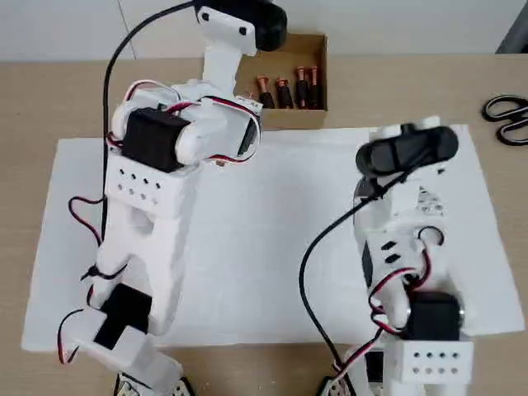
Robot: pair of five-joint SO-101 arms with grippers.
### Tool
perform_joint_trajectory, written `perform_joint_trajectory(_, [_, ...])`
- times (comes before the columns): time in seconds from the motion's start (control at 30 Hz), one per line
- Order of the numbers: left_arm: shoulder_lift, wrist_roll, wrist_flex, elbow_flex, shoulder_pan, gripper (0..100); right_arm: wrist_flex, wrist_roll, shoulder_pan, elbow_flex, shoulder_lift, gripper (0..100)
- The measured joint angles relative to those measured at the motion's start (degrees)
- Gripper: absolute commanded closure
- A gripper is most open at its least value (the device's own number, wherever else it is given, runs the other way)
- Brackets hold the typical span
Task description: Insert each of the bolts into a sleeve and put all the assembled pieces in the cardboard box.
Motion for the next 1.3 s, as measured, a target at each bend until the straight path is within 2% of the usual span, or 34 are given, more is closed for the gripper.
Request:
perform_joint_trajectory(0.2, [-1.0, 2.3, 0.0, 0.1, 0.0, 99, -3.1, 2.5, 0.1, 12.0, -8.4, 99.5])
perform_joint_trajectory(0.4, [-1.0, 2.4, 0.0, 5.6, 0.1, 99, -4.9, 2.3, 0.1, 19.5, -19.3, 99.5])
perform_joint_trajectory(0.57, [-1.0, 2.5, 0.0, 6.5, 0.1, 99, -8.4, 1.5, -3.1, 27.3, -28.7, 99.4])
perform_joint_trajectory(0.67, [-1.0, 5.5, 0.0, 5.0, 0.1, 99, -11.2, -1.2, -5.5, 33.2, -34.7, 99.3])
perform_joint_trajectory(0.83, [-1.0, 9.9, 0.0, -2.2, 1.5, 99, -13.4, -6.1, -8.4, 40.3, -36.3, 99.3])
perform_joint_trajectory(0.97, [-1.0, 11.1, 0.0, -9.0, 6.4, 99, -17.3, -8.2, -12.5, 41.5, -36.3, 99.3])
perform_joint_trajectory(1.1, [-1.0, 10.5, 0.0, -17.0, 11.3, 99, -23.6, -10.8, -15.4, 41.7, -36.7, 99.4])
perform_joint_trajectory(1.2, [-1.0, 6.9, -1.7, -24.4, 12.2, 99, -25.9, -13.7, -15.6, 42.7, -36.7, 99.4])
perform_joint_trajectory(1.3, [-1.1, 6.8, -0.8, -31.8, 12.7, 99, -26.3, -15.2, -16.2, 45.2, -36.7, 99.4])
